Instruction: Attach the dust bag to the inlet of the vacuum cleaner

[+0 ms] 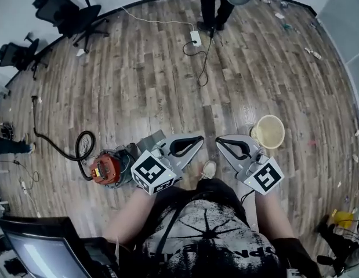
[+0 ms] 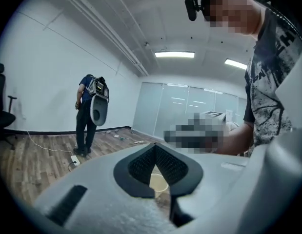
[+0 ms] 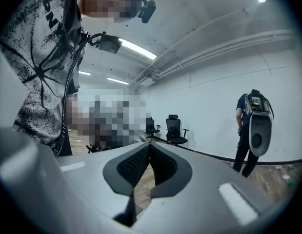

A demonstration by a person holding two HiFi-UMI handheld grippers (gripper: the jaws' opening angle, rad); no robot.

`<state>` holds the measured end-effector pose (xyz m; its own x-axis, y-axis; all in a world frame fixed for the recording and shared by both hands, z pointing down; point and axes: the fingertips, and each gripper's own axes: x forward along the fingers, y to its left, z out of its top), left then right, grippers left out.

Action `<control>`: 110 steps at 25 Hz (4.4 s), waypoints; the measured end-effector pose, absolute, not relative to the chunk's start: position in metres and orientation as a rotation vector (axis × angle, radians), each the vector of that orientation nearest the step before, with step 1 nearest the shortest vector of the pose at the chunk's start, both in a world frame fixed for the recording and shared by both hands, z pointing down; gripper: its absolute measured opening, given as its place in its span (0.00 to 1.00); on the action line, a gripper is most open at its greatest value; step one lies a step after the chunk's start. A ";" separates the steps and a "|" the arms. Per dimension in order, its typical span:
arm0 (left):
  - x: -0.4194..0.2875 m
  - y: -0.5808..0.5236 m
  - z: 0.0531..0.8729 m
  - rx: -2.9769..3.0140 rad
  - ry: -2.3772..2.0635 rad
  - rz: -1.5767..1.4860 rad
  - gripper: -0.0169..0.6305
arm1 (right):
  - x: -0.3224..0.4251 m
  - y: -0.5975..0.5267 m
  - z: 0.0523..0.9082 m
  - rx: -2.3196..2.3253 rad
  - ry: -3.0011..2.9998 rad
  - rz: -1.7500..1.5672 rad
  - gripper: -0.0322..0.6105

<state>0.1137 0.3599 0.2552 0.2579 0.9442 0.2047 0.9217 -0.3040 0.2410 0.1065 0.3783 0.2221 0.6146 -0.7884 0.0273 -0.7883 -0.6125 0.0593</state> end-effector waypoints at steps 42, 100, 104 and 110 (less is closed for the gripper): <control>0.213 0.036 0.238 2.958 -0.167 0.267 0.03 | 0.214 0.033 0.196 1.237 -2.819 -0.058 0.06; 0.163 -0.011 0.828 2.721 -0.640 0.466 0.03 | 0.297 0.043 1.198 0.639 -1.723 0.720 0.45; 0.161 -0.003 0.836 2.678 -0.668 0.459 0.03 | 0.307 0.042 1.212 0.709 -1.685 0.779 0.46; 0.168 0.011 0.849 2.632 -0.657 0.460 0.03 | 0.305 0.043 1.232 0.711 -1.669 0.794 0.47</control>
